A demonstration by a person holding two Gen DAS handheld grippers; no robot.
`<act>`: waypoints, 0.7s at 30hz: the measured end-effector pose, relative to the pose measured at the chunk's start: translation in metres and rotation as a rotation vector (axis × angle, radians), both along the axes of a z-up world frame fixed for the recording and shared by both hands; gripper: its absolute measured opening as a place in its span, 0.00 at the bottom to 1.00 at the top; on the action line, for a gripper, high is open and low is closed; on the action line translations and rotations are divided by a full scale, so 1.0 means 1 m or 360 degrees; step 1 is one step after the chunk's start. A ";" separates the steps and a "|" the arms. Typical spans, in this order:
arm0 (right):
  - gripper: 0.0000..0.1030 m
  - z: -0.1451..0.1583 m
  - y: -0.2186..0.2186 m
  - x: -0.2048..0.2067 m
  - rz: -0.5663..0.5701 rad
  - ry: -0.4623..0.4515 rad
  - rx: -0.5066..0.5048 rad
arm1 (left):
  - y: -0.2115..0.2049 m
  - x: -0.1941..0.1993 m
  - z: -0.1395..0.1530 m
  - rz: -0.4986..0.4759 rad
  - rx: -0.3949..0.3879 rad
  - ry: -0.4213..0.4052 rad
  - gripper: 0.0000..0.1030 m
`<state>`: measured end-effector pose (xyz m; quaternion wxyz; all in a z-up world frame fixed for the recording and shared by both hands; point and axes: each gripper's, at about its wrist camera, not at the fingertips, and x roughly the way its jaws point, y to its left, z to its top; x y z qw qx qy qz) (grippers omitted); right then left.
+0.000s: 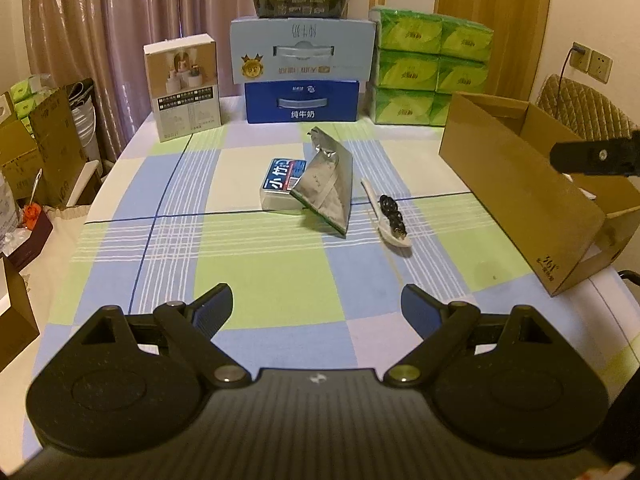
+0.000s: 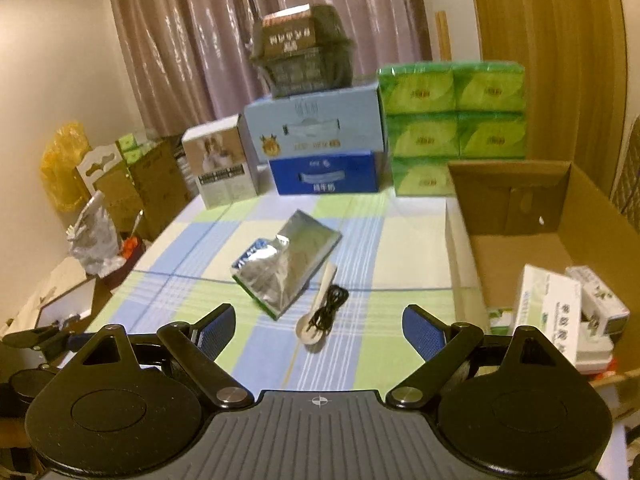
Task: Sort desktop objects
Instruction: 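Move both open tools back toward the spoon and cable on the table, then grasp the black cable with right tool while left tool grasps white spoon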
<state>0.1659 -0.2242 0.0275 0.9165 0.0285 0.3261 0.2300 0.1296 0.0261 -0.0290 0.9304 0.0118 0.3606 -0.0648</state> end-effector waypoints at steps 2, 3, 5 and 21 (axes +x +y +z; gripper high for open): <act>0.85 -0.010 0.004 0.008 -0.0003 0.0025 -0.0011 | 0.001 0.006 -0.005 -0.0003 -0.0006 0.0009 0.86; 0.85 -0.015 0.005 0.012 -0.0003 0.0037 -0.0018 | 0.001 0.009 -0.008 -0.0001 -0.0007 0.0011 0.86; 0.85 -0.024 0.009 0.021 -0.0006 0.0059 -0.0030 | 0.001 0.016 -0.013 -0.0003 -0.0007 0.0011 0.86; 0.79 -0.089 0.036 0.096 -0.0012 0.0224 -0.0051 | -0.012 0.084 -0.055 -0.0103 0.0018 0.0073 0.86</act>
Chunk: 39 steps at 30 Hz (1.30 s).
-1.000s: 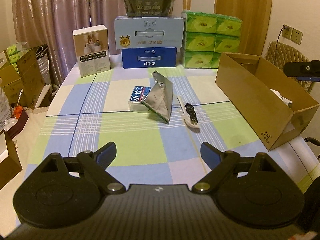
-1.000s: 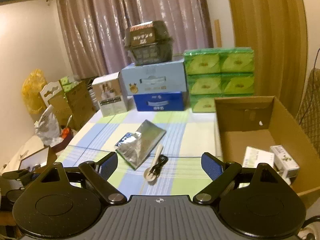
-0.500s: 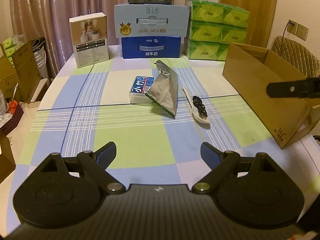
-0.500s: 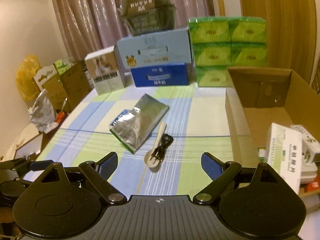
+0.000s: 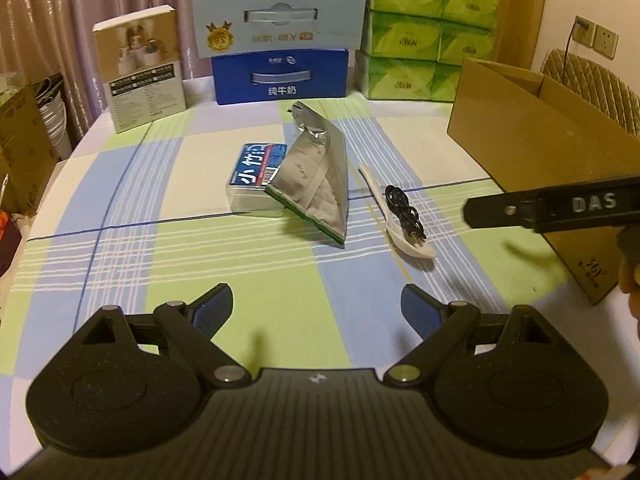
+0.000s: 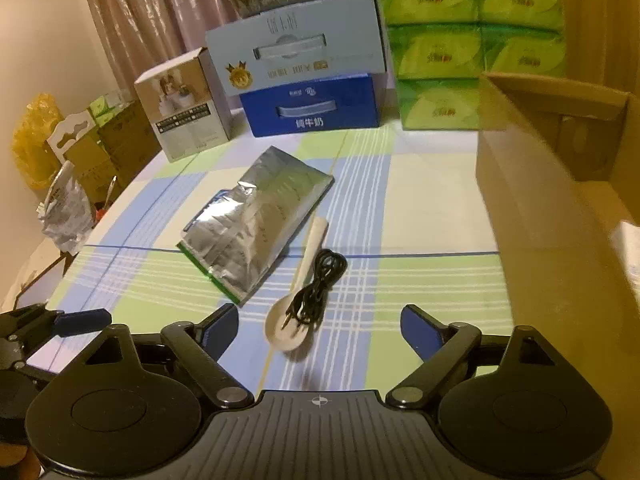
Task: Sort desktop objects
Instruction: 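Grasp the black cable with right tool while left tool grasps white spoon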
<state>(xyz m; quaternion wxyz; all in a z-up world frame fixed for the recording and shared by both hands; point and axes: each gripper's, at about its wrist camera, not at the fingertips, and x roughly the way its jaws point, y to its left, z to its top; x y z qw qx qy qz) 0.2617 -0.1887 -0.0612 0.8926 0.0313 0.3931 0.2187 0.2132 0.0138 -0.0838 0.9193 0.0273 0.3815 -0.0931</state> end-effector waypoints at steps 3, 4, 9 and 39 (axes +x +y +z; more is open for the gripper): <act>0.70 -0.010 0.004 0.013 0.0003 0.0032 0.0000 | 0.000 0.009 -0.005 -0.0003 -0.0020 0.0020 0.86; 0.66 -0.013 0.006 0.017 0.0005 0.0043 -0.0002 | 0.000 0.011 -0.007 -0.0003 -0.0027 0.0029 0.86; 0.54 -0.025 0.015 0.031 0.0045 0.0071 -0.0033 | 0.001 0.019 -0.009 -0.0003 -0.0021 0.0034 0.86; 0.11 -0.033 -0.005 0.043 -0.0037 0.0129 -0.0107 | -0.033 0.047 -0.018 -0.0091 -0.0136 0.0041 0.84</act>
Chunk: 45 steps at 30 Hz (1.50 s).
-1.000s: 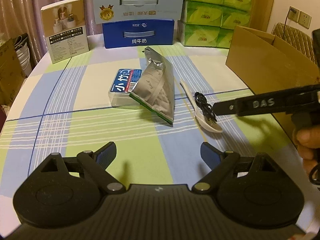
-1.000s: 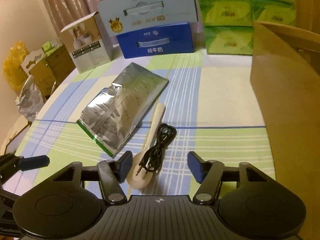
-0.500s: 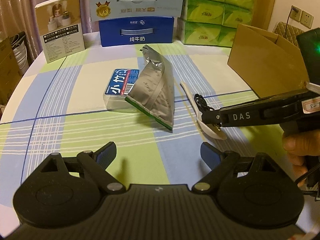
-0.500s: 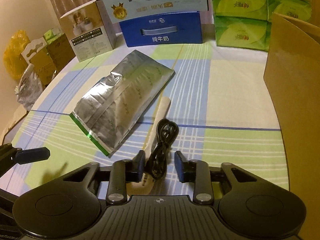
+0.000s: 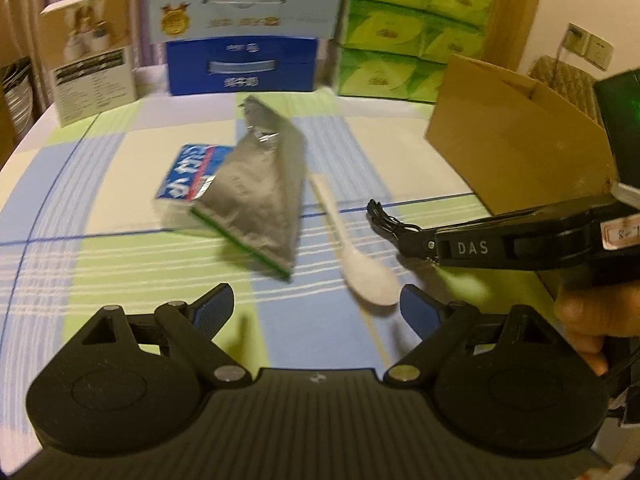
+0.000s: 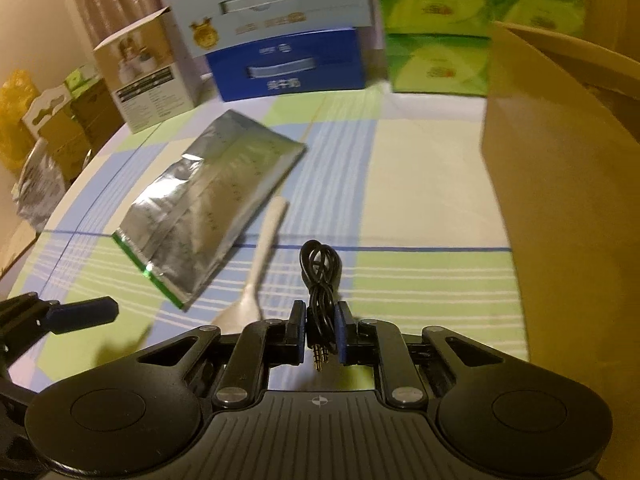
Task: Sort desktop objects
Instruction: 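Grasp the black cable with right tool while left tool grasps white spoon, then lift the white spoon with left tool while right tool holds the black cable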
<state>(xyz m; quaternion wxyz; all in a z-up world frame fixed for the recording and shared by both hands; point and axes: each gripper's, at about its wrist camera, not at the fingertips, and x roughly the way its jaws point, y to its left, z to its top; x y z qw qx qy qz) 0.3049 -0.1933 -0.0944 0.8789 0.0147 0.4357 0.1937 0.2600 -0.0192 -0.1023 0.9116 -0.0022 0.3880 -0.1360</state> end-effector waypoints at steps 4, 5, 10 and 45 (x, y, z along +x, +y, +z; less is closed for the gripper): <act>0.11 0.000 -0.006 0.002 -0.0015 0.0002 0.0001 | -0.014 0.004 -0.006 -0.0061 0.0043 -0.0015 0.75; 0.11 0.000 -0.006 0.001 -0.0015 0.0003 0.0005 | -0.016 0.005 -0.009 -0.0069 0.0048 -0.0012 0.70; 0.11 -0.001 -0.003 0.000 0.0006 0.0010 0.0009 | -0.026 0.010 -0.018 -0.0076 0.0041 -0.0008 0.64; 0.11 0.006 0.011 -0.087 0.0145 0.0018 -0.0019 | -0.018 -0.071 -0.003 -0.0182 0.0437 -0.0076 0.07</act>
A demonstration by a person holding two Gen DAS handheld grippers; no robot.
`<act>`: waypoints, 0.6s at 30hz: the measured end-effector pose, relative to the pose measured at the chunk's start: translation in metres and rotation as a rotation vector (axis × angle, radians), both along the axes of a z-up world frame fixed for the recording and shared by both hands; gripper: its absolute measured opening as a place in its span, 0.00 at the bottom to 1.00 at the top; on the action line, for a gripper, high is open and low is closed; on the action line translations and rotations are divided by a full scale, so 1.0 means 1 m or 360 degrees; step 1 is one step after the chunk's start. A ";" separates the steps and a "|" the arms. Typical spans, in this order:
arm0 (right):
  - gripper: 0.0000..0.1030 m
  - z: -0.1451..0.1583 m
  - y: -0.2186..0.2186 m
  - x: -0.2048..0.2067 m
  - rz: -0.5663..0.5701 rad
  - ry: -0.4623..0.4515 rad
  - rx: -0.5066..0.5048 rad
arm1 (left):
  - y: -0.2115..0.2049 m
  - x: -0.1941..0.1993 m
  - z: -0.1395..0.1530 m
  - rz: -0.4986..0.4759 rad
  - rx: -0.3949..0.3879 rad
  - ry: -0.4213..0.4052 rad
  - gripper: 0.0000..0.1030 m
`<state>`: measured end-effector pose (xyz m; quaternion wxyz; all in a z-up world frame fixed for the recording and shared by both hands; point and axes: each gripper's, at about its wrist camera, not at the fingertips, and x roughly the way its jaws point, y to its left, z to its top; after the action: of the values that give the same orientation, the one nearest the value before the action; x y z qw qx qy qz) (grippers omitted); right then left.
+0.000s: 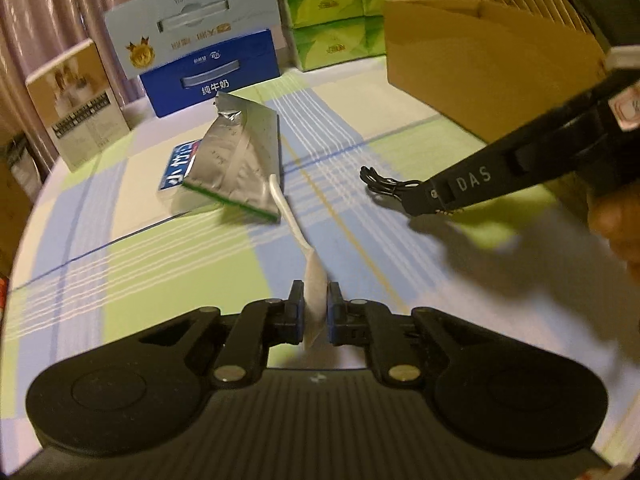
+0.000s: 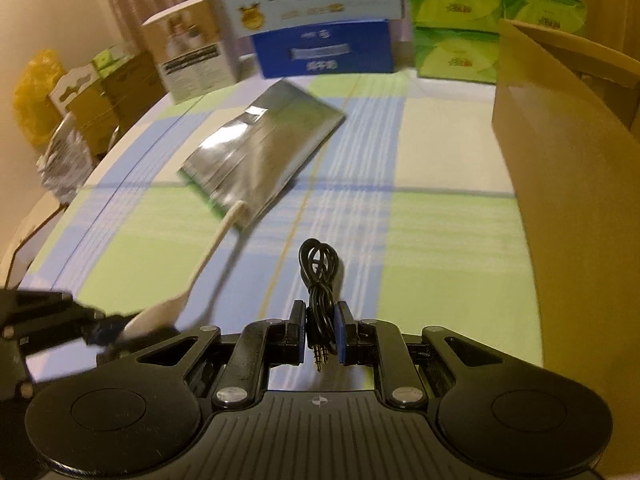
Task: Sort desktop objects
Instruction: 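Lift the white spoon with left tool while right tool holds the black cable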
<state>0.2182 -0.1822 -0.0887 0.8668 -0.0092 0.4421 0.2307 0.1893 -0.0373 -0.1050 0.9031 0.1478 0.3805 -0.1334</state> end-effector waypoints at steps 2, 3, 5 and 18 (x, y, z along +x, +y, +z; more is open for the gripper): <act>0.11 -0.003 -0.001 -0.014 -0.0010 -0.0005 0.0001 | 0.003 -0.010 -0.001 -0.0002 0.0043 0.0004 0.07; 0.11 -0.004 -0.002 -0.019 -0.0022 -0.0007 0.0002 | 0.005 -0.015 -0.003 0.0002 0.0058 0.0008 0.07; 0.11 -0.007 -0.004 -0.026 -0.0046 -0.0007 0.0005 | 0.010 -0.022 -0.005 0.0006 0.0063 0.0019 0.11; 0.11 -0.009 -0.004 -0.037 -0.0093 -0.0074 -0.0003 | 0.039 -0.043 0.003 0.0299 -0.0315 0.0029 0.34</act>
<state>0.1809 -0.1861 -0.0977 0.8832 -0.0026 0.4220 0.2047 0.1466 0.0021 -0.1017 0.9183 0.0206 0.3857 -0.0866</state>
